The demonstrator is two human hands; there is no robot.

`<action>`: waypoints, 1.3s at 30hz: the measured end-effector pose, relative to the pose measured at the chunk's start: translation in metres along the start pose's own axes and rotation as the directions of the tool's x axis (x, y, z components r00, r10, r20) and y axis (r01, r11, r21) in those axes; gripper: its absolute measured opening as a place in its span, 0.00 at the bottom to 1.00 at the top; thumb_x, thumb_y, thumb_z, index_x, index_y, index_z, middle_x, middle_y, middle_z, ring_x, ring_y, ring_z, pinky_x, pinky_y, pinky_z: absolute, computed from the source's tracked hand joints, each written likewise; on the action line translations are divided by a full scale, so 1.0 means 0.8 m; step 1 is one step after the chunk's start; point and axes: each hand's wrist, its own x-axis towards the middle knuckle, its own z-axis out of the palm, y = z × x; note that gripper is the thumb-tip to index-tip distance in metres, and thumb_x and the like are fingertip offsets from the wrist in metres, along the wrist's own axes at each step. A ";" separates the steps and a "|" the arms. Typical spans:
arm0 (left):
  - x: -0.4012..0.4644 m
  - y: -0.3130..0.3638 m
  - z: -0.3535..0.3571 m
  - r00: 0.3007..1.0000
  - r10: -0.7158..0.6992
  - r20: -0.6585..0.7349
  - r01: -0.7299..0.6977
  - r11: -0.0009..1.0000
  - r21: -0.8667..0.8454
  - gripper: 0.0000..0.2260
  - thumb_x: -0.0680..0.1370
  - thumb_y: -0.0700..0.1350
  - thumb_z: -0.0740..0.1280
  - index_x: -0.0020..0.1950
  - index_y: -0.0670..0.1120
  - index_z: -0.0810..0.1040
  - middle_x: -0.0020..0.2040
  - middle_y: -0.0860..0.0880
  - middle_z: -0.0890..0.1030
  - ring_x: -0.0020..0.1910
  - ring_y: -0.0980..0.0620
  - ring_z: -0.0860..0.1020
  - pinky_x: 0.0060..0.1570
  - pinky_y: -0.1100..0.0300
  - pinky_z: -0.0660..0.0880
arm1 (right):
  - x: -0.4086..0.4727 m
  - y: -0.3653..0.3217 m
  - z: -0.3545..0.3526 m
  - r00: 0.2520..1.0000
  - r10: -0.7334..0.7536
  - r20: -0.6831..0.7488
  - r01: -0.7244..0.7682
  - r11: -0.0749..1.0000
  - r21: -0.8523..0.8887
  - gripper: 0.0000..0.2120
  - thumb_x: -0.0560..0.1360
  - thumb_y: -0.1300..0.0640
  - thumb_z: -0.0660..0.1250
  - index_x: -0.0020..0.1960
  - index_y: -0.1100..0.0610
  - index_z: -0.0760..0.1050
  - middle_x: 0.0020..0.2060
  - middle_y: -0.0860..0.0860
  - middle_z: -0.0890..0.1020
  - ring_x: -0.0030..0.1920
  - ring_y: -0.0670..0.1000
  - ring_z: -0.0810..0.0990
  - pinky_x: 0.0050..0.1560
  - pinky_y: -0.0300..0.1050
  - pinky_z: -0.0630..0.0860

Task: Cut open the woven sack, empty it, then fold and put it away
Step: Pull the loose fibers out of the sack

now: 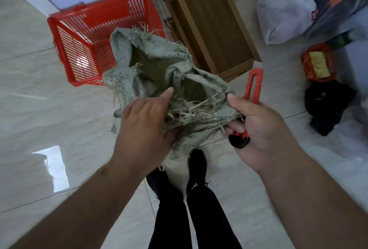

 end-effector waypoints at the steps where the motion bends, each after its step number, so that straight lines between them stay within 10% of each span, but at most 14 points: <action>1: 0.005 0.001 -0.005 0.990 -0.126 0.058 0.134 0.975 -0.179 0.32 0.73 0.47 0.78 0.75 0.55 0.72 0.64 0.52 0.82 0.65 0.48 0.79 0.71 0.47 0.72 | 0.000 0.001 -0.002 1.000 -0.004 0.009 0.004 1.000 0.023 0.11 0.81 0.61 0.68 0.44 0.55 0.68 0.23 0.47 0.71 0.22 0.47 0.66 0.30 0.45 0.68; 3: 0.006 0.009 -0.022 0.923 -0.217 0.317 0.344 0.832 -0.435 0.21 0.75 0.47 0.76 0.65 0.61 0.76 0.60 0.57 0.83 0.58 0.56 0.82 0.62 0.53 0.79 | -0.005 0.000 -0.001 1.000 -0.029 0.011 0.029 1.000 -0.006 0.12 0.82 0.62 0.67 0.42 0.55 0.68 0.23 0.47 0.72 0.20 0.45 0.68 0.27 0.42 0.70; 9: 0.017 0.047 -0.049 0.960 0.112 0.255 -0.015 0.934 -0.357 0.39 0.73 0.60 0.75 0.79 0.59 0.61 0.71 0.64 0.71 0.68 0.61 0.72 0.67 0.61 0.70 | -0.008 0.002 0.000 0.995 -0.078 0.068 0.087 0.987 -0.132 0.14 0.82 0.62 0.67 0.40 0.54 0.68 0.26 0.45 0.75 0.21 0.42 0.73 0.25 0.35 0.72; 14: 0.030 0.043 -0.030 0.932 0.088 0.353 0.099 0.873 -0.478 0.15 0.75 0.47 0.77 0.55 0.58 0.75 0.42 0.60 0.83 0.39 0.65 0.81 0.38 0.70 0.75 | 0.000 0.000 -0.010 0.978 -0.188 0.085 0.205 0.936 -0.285 0.14 0.79 0.59 0.73 0.40 0.50 0.70 0.33 0.50 0.69 0.29 0.46 0.68 0.30 0.40 0.74; 17: 0.025 0.027 -0.024 0.940 0.071 0.334 0.193 0.696 -0.692 0.13 0.74 0.44 0.76 0.52 0.56 0.76 0.41 0.57 0.80 0.39 0.56 0.79 0.40 0.59 0.77 | 0.006 0.000 -0.014 0.956 -0.290 0.053 0.284 0.860 -0.425 0.12 0.72 0.51 0.76 0.37 0.46 0.74 0.34 0.49 0.72 0.37 0.54 0.72 0.46 0.57 0.77; 22: 0.017 0.022 -0.017 0.944 0.136 0.300 0.174 0.566 -0.806 0.23 0.73 0.39 0.74 0.64 0.56 0.73 0.51 0.46 0.81 0.43 0.50 0.82 0.39 0.53 0.81 | 0.009 0.001 -0.011 0.924 -0.380 -0.036 0.317 0.816 -0.484 0.12 0.72 0.50 0.76 0.37 0.46 0.73 0.30 0.43 0.73 0.37 0.51 0.73 0.47 0.57 0.78; 26: 0.017 0.018 -0.019 0.933 0.228 0.276 0.057 0.666 -0.743 0.19 0.78 0.37 0.70 0.64 0.56 0.75 0.49 0.42 0.82 0.40 0.35 0.80 0.38 0.41 0.79 | 0.007 0.003 -0.006 0.910 -0.410 -0.065 0.315 0.783 -0.536 0.14 0.76 0.52 0.76 0.39 0.47 0.72 0.28 0.42 0.71 0.33 0.47 0.70 0.40 0.50 0.75; 30: 0.016 0.024 -0.018 0.939 0.177 0.295 0.097 0.687 -0.720 0.12 0.81 0.34 0.68 0.53 0.51 0.84 0.39 0.52 0.83 0.31 0.52 0.73 0.34 0.59 0.71 | -0.016 -0.001 0.001 0.870 -0.480 -0.113 0.288 0.680 -0.674 0.11 0.76 0.46 0.75 0.46 0.49 0.74 0.33 0.43 0.74 0.29 0.41 0.73 0.33 0.37 0.74; 39: 0.012 0.039 -0.026 0.913 0.106 0.393 0.311 0.444 -0.840 0.23 0.79 0.27 0.67 0.68 0.49 0.80 0.52 0.57 0.88 0.42 0.65 0.83 0.43 0.72 0.76 | -0.034 0.013 0.005 0.957 -0.274 -0.092 0.110 0.639 -0.761 0.14 0.71 0.49 0.80 0.50 0.47 0.77 0.40 0.49 0.85 0.36 0.48 0.84 0.32 0.40 0.81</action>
